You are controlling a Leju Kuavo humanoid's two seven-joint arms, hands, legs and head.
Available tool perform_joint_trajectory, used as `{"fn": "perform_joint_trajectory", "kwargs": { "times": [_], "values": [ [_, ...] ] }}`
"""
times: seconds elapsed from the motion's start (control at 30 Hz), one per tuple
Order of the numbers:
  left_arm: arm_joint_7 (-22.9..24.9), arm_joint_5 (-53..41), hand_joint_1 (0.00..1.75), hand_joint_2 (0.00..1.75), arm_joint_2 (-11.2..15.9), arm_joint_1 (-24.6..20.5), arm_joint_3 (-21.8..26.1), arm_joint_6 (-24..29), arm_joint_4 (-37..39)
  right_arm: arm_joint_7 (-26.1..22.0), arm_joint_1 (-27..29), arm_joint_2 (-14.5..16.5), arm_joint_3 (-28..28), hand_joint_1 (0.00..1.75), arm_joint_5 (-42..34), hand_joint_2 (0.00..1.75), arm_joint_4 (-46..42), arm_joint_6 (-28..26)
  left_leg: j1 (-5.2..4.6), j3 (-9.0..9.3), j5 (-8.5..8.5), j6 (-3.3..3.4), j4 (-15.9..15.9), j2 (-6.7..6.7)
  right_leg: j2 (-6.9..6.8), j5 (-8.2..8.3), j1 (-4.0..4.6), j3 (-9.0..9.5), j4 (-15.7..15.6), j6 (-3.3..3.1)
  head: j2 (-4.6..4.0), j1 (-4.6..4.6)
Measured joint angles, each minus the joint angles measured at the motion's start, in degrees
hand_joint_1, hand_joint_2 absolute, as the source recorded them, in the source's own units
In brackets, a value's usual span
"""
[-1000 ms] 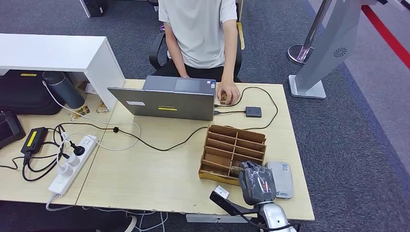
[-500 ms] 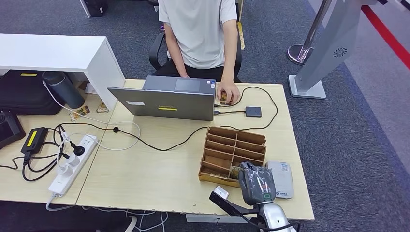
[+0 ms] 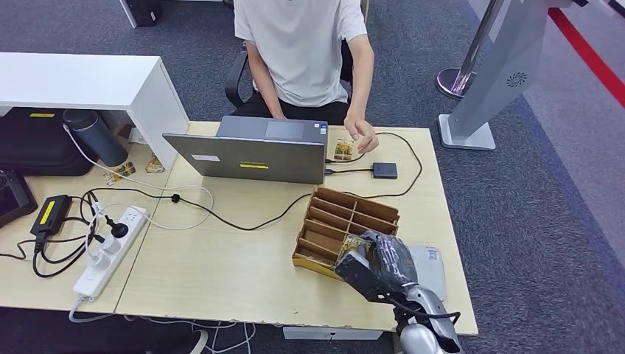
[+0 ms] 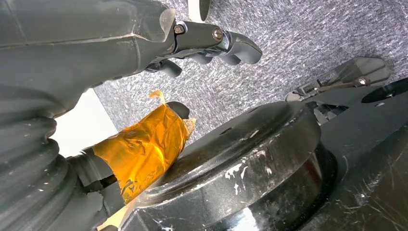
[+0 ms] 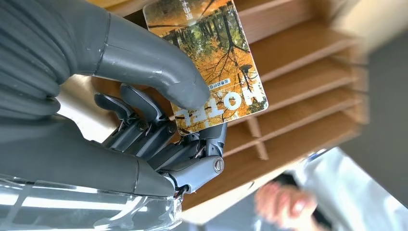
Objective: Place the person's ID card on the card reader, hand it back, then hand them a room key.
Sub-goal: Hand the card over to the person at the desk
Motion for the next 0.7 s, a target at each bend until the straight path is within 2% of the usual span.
{"fn": "perform_joint_trajectory", "kwargs": {
  "times": [0.13, 0.33, 0.43, 0.57, 0.7],
  "values": [
    [-0.06, 0.11, 0.0, 1.75, 0.0, -0.02, 0.0, -0.07, 0.0, -3.59, -2.39, 0.0, -2.57, 1.75, -13.63, 1.75, -0.09, 5.66, 0.0, -0.01, 0.02, 0.02, 0.0, -0.01, -0.01, 0.0, 0.0, 0.0, 0.0, 0.0, 0.0, 0.01],
    [0.07, 0.35, 0.0, 1.75, -0.01, -0.16, 0.0, -0.21, 0.0, -4.08, -6.49, 0.0, -4.69, 1.75, -19.05, 1.75, 1.09, 7.68, -0.01, -0.02, 0.02, 0.03, 0.0, -0.01, -0.01, 0.01, -0.01, 0.0, 0.0, 0.0, 0.0, 0.01],
    [0.23, 0.38, 0.0, 1.75, -0.02, -0.35, 0.0, -0.35, 0.0, -2.82, -9.43, 0.05, -4.97, 1.75, -14.43, 1.75, 2.52, 2.51, -0.01, -0.03, 0.03, 0.02, 0.01, -0.01, -0.01, 0.02, -0.01, 0.0, 0.01, 0.0, 0.0, 0.01],
    [0.46, -0.01, 0.0, 1.75, -0.03, -0.65, 0.0, -0.62, 0.0, 1.21, -14.65, 0.24, -4.75, 1.75, -0.52, 1.75, 5.51, -8.31, -0.01, -0.02, 0.07, 0.01, 0.01, -0.02, -0.01, 0.03, -0.01, 0.0, 0.02, -0.01, 0.0, 0.01],
    [0.82, -0.33, 0.0, 1.75, -0.08, -0.92, 0.0, -0.85, 0.0, 4.01, -19.37, 0.45, -4.59, 1.75, 7.31, 1.75, 8.38, -11.45, -0.01, -0.02, 0.08, 0.01, 0.01, -0.06, -0.03, 0.04, 0.0, 0.0, 0.03, -0.01, 0.0, 0.01]
  ]
}}
